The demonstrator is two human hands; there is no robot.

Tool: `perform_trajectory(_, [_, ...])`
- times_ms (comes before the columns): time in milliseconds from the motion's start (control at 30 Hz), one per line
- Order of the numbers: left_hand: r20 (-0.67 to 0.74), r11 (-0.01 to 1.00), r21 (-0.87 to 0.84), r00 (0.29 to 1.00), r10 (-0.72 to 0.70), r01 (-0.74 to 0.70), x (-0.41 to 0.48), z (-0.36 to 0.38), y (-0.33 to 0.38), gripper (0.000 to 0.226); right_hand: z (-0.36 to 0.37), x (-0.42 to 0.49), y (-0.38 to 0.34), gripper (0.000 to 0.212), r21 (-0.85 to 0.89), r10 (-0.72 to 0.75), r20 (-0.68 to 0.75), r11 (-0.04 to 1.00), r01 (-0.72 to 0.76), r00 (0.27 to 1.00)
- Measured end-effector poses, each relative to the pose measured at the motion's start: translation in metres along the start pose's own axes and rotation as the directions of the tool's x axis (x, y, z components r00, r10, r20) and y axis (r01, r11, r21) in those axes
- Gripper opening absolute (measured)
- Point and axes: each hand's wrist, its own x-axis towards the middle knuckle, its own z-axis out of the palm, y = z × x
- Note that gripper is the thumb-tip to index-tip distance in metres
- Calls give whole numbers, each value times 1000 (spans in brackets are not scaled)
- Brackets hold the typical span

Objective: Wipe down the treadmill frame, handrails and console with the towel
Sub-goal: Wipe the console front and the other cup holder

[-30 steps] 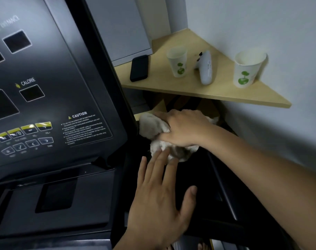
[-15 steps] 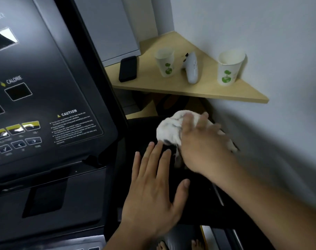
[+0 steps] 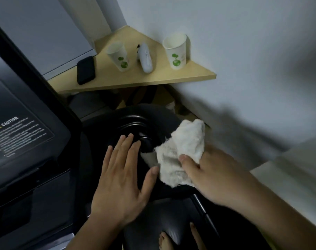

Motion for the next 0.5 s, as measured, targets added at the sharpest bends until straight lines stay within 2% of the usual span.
perform_trajectory(33, [10, 1000, 7, 1000, 3, -3, 0, 0, -1, 72, 5, -8, -5, 55, -141, -58, -22, 988, 54, 998])
perform_trajectory(67, [15, 1000, 8, 1000, 8, -9, 0, 0, -1, 73, 8, -5, -8, 69, -183, -67, 2, 981, 67, 998])
perform_trajectory(100, [15, 1000, 2, 1000, 15, -15, 0, -1, -1, 73, 8, 5, -8, 77, -115, -32, 49, 993, 38, 998])
perform_trajectory(133, [13, 1000, -9, 1000, 24, -24, 1, -2, -1, 72, 7, 20, -6, 75, 20, -19, 71, 1000, 18, 997])
perform_trajectory(200, [8, 998, -15, 998, 66, -66, 1, -4, 2, 69, 0, 48, -2, 56, 272, 59, 89, 959, -82, 994])
perform_trajectory(233, [5, 995, -4, 995, 104, -104, 0, -5, 4, 66, 1, 56, -2, 55, 262, 78, 63, 961, -92, 995])
perform_trajectory(300, [4, 982, 24, 982, 188, -188, -1, -6, 4, 61, 11, 55, -14, 75, -53, 45, -69, 997, -49, 997])
perform_trajectory(333, [18, 977, 21, 977, 213, -214, -1, -7, 3, 61, 16, 47, -23, 82, -195, -12, -89, 981, -6, 996])
perform_trajectory(367, [46, 975, 3, 974, 222, -223, 0, -8, 4, 61, 22, 41, -30, 85, -264, -75, -74, 963, 53, 994])
perform_trajectory(433, [120, 970, -74, 964, 237, -230, 4, -12, 10, 56, 27, 34, -27, 85, -221, -187, -38, 960, 174, 982])
perform_trajectory(500, [175, 953, -199, 948, 265, -230, 12, -15, 21, 43, 18, 31, -13, 82, -83, -222, -27, 972, 220, 975])
